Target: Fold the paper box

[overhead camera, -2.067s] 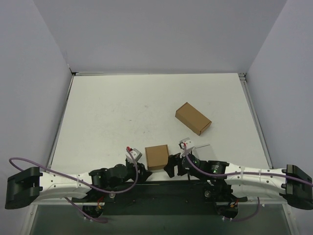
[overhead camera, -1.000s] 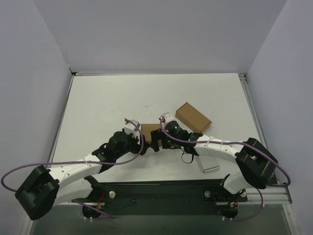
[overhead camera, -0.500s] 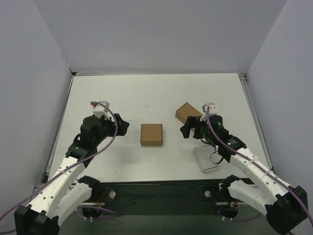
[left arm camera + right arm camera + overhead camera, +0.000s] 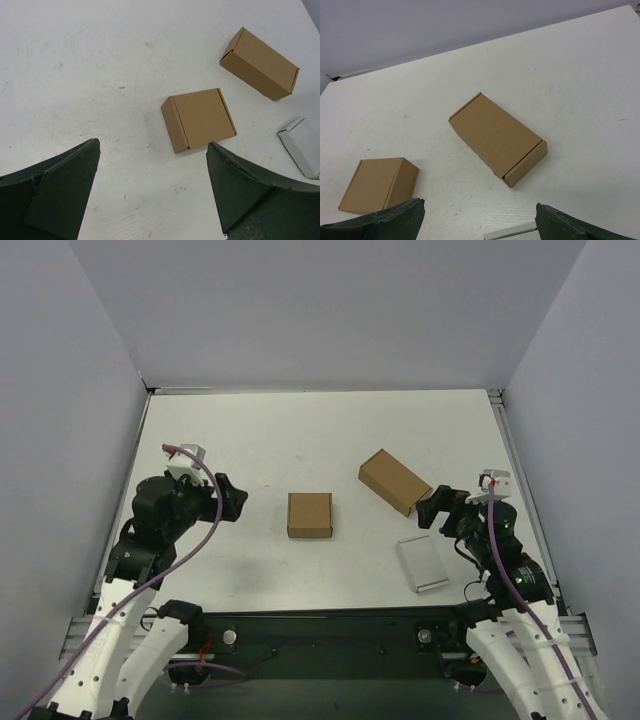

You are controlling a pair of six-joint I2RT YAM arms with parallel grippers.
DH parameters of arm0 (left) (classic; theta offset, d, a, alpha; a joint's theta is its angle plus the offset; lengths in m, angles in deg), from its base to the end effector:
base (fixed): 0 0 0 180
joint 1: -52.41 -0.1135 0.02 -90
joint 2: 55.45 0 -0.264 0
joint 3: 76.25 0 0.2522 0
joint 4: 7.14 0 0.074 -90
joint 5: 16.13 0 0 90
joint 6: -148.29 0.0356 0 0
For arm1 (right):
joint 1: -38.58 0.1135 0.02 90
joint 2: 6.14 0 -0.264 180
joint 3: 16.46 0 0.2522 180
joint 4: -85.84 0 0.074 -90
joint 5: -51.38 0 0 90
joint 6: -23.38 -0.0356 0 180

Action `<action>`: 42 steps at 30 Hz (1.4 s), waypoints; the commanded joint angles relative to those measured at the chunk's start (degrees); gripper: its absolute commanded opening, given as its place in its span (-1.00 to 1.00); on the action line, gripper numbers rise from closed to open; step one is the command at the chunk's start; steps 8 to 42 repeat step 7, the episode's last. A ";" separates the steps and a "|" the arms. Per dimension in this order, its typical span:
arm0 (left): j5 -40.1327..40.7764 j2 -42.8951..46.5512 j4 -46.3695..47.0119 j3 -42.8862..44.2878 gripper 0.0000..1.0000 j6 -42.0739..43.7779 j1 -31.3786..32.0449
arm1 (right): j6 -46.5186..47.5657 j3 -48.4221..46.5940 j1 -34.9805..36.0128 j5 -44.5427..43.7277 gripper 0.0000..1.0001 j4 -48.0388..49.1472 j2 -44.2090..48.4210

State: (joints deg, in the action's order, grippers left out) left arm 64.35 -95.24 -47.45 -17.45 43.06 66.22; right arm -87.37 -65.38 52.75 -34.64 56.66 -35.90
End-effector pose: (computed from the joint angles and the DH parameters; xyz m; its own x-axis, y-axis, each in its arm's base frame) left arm 0.1513 -0.0433 0.3250 -0.4415 -0.1583 -0.8832 0.2789 0.9114 -0.3027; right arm 0.1321 0.0359 0.3083 -0.2678 0.2969 -0.9166 -0.2306 0.9039 0.3602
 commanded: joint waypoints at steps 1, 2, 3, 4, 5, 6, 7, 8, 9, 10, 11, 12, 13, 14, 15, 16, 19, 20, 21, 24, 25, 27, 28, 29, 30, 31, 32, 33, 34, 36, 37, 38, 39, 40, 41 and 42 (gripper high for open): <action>0.46 4.28 0.62 0.23 0.95 -0.07 -0.27 | 0.45 -3.16 -0.46 -3.20 0.93 -3.12 0.05; 0.55 4.80 0.44 0.23 0.95 -0.16 -0.18 | 0.54 -3.34 -0.46 -3.11 0.93 -3.30 -0.04; 0.64 4.98 0.27 0.31 0.95 -0.16 -0.18 | 0.54 -3.60 -0.46 -3.11 0.93 -3.39 -0.21; 0.82 4.99 0.00 0.49 0.95 -0.16 -0.18 | 0.54 -3.69 -0.46 -3.20 0.93 -3.56 -0.21; 0.99 4.99 -0.61 0.84 0.94 -0.16 -0.18 | 0.63 -3.78 -0.46 -3.28 0.93 -3.74 -0.21; 1.34 5.07 -0.96 1.10 0.95 -0.07 -0.18 | 0.54 -3.87 -0.46 -3.20 0.93 -3.83 -0.04; 1.61 5.16 -1.14 1.28 0.95 0.02 -0.18 | 0.45 -3.95 -0.46 -3.28 0.93 -4.09 0.22; 1.61 5.16 -1.14 1.28 0.95 0.02 -0.18 | 0.45 -3.95 -0.46 -3.28 0.93 -4.09 0.22; 1.61 5.16 -1.14 1.28 0.95 0.02 -0.18 | 0.45 -3.95 -0.46 -3.28 0.93 -4.09 0.22; 1.61 5.16 -1.14 1.28 0.95 0.02 -0.18 | 0.45 -3.95 -0.46 -3.28 0.93 -4.09 0.22; 1.61 5.16 -1.14 1.28 0.95 0.02 -0.18 | 0.45 -3.95 -0.46 -3.28 0.93 -4.09 0.22; 1.61 5.16 -1.14 1.28 0.95 0.02 -0.18 | 0.45 -3.95 -0.46 -3.28 0.93 -4.09 0.22; 1.61 5.16 -1.14 1.28 0.95 0.02 -0.18 | 0.45 -3.95 -0.46 -3.28 0.93 -4.09 0.22; 1.61 5.16 -1.14 1.28 0.95 0.02 -0.18 | 0.45 -3.95 -0.46 -3.28 0.93 -4.09 0.22; 1.61 5.16 -1.14 1.28 0.95 0.02 -0.18 | 0.45 -3.95 -0.46 -3.28 0.93 -4.09 0.22; 1.61 5.16 -1.14 1.28 0.95 0.02 -0.18 | 0.45 -3.95 -0.46 -3.28 0.93 -4.09 0.22; 1.61 5.16 -1.14 1.28 0.95 0.02 -0.18 | 0.45 -3.95 -0.46 -3.28 0.93 -4.09 0.22; 1.61 5.16 -1.14 1.28 0.95 0.02 -0.18 | 0.45 -3.95 -0.46 -3.28 0.93 -4.09 0.22; 1.61 5.16 -1.14 1.28 0.95 0.02 -0.18 | 0.45 -3.95 -0.46 -3.28 0.93 -4.09 0.22; 1.61 5.16 -1.14 1.28 0.95 0.02 -0.18 | 0.45 -3.95 -0.46 -3.28 0.93 -4.09 0.22; 1.61 5.16 -1.14 1.28 0.95 0.02 -0.18 | 0.45 -3.95 -0.46 -3.28 0.93 -4.09 0.22; 1.61 5.16 -1.14 1.28 0.95 0.02 -0.18 | 0.45 -3.95 -0.46 -3.28 0.93 -4.09 0.22; 1.61 5.16 -1.14 1.28 0.95 0.02 -0.18 | 0.45 -3.95 -0.46 -3.28 0.93 -4.09 0.22; 1.61 5.16 -1.14 1.28 0.95 0.02 -0.18 | 0.45 -3.95 -0.46 -3.28 0.93 -4.09 0.22; 1.61 5.16 -1.14 1.28 0.95 0.02 -0.18 | 0.45 -3.95 -0.46 -3.28 0.93 -4.09 0.22; 1.61 5.16 -1.14 1.28 0.95 0.02 -0.18 | 0.45 -3.95 -0.46 -3.28 0.93 -4.09 0.22; 1.61 5.16 -1.14 1.28 0.95 0.02 -0.18 | 0.45 -3.95 -0.46 -3.28 0.93 -4.09 0.22; 1.61 5.16 -1.14 1.28 0.95 0.02 -0.18 | 0.45 -3.95 -0.46 -3.28 0.93 -4.09 0.22; 1.61 5.16 -1.14 1.28 0.95 0.02 -0.18 | 0.45 -3.95 -0.46 -3.28 0.93 -4.09 0.22; 1.61 5.16 -1.14 1.28 0.95 0.02 -0.18 | 0.45 -3.95 -0.46 -3.28 0.93 -4.09 0.22; 1.61 5.16 -1.14 1.28 0.95 0.02 -0.18 | 0.45 -3.95 -0.46 -3.28 0.93 -4.09 0.22; 1.61 5.16 -1.14 1.28 0.95 0.02 -0.18 | 0.45 -3.95 -0.46 -3.28 0.93 -4.09 0.22; 1.61 5.16 -1.14 1.28 0.95 0.02 -0.18 | 0.45 -3.95 -0.46 -3.28 0.93 -4.09 0.22; 1.61 5.16 -1.14 1.28 0.95 0.02 -0.18 | 0.45 -3.95 -0.46 -3.28 0.93 -4.09 0.22; 1.61 5.16 -1.14 1.28 0.95 0.02 -0.18 | 0.45 -3.95 -0.46 -3.28 0.93 -4.09 0.22; 1.61 5.16 -1.14 1.28 0.95 0.02 -0.18 | 0.45 -3.95 -0.46 -3.28 0.93 -4.09 0.22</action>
